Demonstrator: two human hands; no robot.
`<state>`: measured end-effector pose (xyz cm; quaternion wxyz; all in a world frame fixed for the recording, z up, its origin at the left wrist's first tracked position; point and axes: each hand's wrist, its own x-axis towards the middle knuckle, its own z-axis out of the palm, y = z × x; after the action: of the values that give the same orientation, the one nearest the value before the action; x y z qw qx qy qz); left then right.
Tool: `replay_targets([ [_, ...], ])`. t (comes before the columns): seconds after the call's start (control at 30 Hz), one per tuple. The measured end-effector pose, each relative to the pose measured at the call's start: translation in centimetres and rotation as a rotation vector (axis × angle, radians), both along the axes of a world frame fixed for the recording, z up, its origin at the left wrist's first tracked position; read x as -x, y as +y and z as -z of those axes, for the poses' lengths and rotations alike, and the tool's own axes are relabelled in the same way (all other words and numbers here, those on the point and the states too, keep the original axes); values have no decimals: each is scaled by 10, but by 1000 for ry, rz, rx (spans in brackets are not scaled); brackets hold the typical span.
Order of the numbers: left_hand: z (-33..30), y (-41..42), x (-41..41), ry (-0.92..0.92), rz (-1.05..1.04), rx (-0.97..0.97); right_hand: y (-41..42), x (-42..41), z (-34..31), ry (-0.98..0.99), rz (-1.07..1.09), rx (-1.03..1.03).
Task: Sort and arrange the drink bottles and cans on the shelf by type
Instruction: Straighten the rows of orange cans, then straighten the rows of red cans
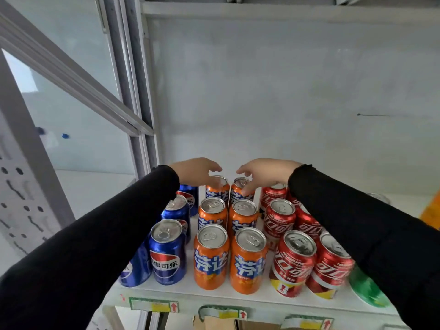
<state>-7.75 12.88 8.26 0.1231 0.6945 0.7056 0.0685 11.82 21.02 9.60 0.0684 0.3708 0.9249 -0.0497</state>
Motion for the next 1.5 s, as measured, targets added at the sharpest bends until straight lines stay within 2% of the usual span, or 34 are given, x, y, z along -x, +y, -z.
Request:
replay_targets([
  [0.1,8,8,-12,107,13,25,3,-1,11,-36,-28,-86],
  [0.43,8,17,-13,97,27,51,4,-10,13,18,-86,-54],
  [0.57,-1,17,-16,93,27,115,14,-38,-2,329,-15,133],
  [0.67,-9,22,-29,11,69,38,31,-73,-19,471,85,149],
  [0.83,-16,48,-80,3,211,-43,49,-120,-16,242,205,89],
  [1.03,0,73,-124,176,255,15,49,-127,12,78,223,48],
  [1.13,6,77,-131,236,251,4,54,-129,18,68,220,0],
  [1.37,9,76,-134,225,236,-4,53,-125,22,41,215,-69],
  [1.43,11,76,-134,215,231,-1,48,-130,18,79,222,-21],
  [1.5,11,75,-135,213,235,9,40,-144,8,201,248,57],
])
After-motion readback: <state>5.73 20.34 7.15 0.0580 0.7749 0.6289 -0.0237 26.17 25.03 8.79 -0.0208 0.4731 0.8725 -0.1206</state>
